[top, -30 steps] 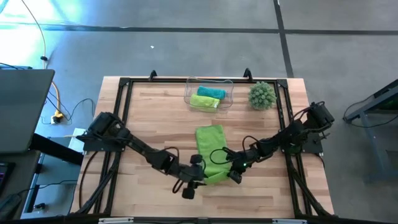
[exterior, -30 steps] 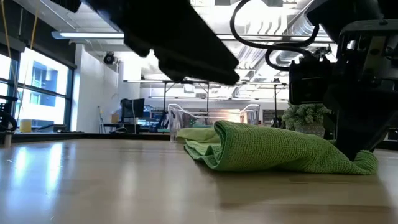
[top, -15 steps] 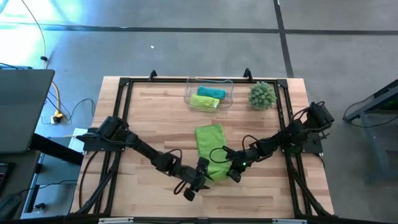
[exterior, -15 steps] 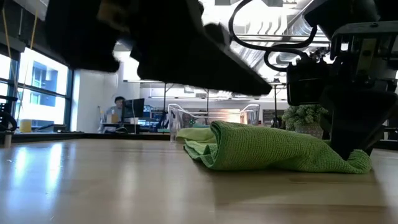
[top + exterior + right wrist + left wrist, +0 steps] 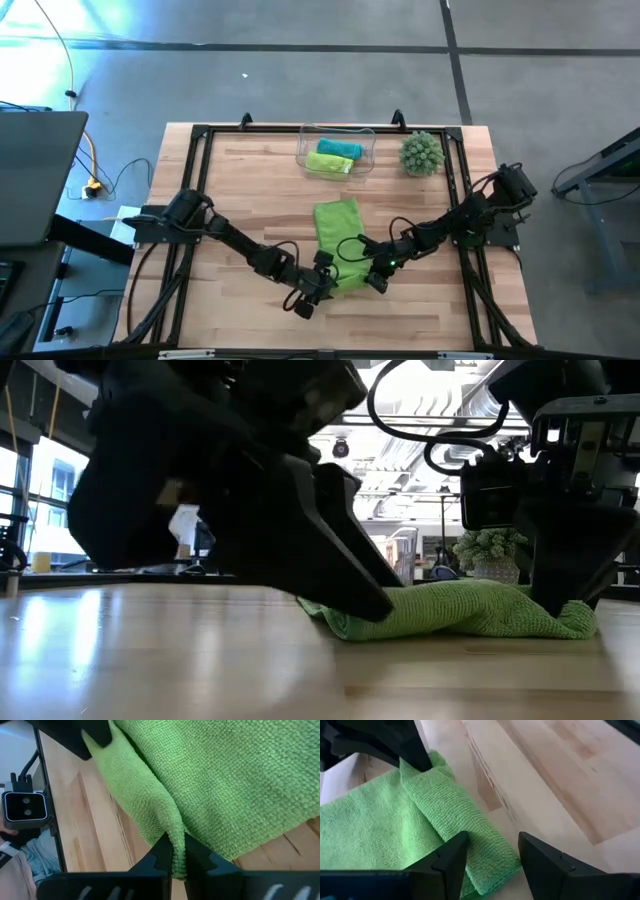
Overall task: Roll microfiber towels into tight, uniform cylinder then place into a basket
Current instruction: Roll the green microfiber cloth
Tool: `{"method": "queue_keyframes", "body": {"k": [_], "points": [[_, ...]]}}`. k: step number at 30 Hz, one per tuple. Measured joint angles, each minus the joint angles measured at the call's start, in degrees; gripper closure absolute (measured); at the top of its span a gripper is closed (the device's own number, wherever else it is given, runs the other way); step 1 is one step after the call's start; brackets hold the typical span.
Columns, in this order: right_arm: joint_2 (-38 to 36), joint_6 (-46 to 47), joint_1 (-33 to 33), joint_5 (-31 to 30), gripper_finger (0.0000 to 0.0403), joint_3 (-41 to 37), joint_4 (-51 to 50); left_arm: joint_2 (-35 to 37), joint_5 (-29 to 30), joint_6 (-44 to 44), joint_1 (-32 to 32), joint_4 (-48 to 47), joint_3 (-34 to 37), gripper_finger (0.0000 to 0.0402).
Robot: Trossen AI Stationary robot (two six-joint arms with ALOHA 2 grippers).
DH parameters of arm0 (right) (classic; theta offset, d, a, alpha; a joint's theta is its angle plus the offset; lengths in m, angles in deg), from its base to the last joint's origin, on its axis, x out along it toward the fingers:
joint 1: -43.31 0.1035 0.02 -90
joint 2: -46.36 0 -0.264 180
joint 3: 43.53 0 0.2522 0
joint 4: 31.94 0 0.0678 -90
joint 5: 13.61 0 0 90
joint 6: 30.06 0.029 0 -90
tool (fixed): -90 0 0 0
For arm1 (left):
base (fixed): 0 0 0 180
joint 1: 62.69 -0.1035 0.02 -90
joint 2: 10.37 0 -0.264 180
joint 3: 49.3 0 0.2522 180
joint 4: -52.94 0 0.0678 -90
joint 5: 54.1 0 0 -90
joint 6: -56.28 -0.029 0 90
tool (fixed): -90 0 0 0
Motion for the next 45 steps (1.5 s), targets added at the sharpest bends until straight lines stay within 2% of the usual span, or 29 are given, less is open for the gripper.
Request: {"method": "queue_keyframes", "body": {"k": [6,10,17,20,23,28,30,32,35,38,42,45], "points": [[0.09,-0.91,-0.04,-0.56,0.0386,-0.02,0.52,-1.50,2.84,1.85,0.00,0.09,-0.04,0.0236],[-0.22,-6.09,-0.11,1.59,0.0363,-0.02,0.71,-1.34,2.68,6.51,-0.45,-2.48,-0.25,0.0236],[-7.39,-12.90,-0.08,10.46,0.0295,-0.50,-3.87,-1.02,-3.89,18.41,-1.61,-5.66,-0.37,0.0236],[-12.40,-16.93,1.09,10.45,0.0284,-0.33,-5.61,-1.04,-5.13,23.35,-1.62,-6.02,-0.32,0.0236],[-15.93,-27.78,4.75,2.77,0.0282,-0.33,-5.19,-1.04,-5.83,27.40,-1.62,-6.11,-0.31,0.0236],[-17.11,-52.06,13.57,-16.93,0.0282,-0.20,-2.35,-1.13,-6.03,29.81,-1.62,-5.36,-0.17,0.0236],[-15.85,-57.80,16.18,-24.02,0.0282,-0.20,-0.57,-1.15,-6.07,29.97,-1.62,-5.24,-0.15,0.0236],[-13.67,-59.45,17.63,-28.66,0.0281,-0.15,0.75,-1.15,-6.14,30.01,-1.62,-5.24,-0.13,0.0236],[-10.43,-56.60,17.02,-29.48,0.0273,-0.15,2.87,-1.15,-6.25,30.01,-1.60,-5.19,-0.11,0.0236],[-7.66,-54.08,15.58,-26.66,0.0250,-0.13,6.36,-1.15,-6.27,30.06,-1.60,-5.14,-0.09,0.0236],[-4.58,-55.49,14.54,-26.47,0.0209,-0.07,7.54,-1.15,-6.33,30.32,-1.76,-5.11,-0.09,0.0236],[-2.26,-55.56,14.17,-28.47,0.0193,-0.07,6.78,-1.15,-6.66,31.74,-1.86,-5.09,-0.09,0.0236]]}}
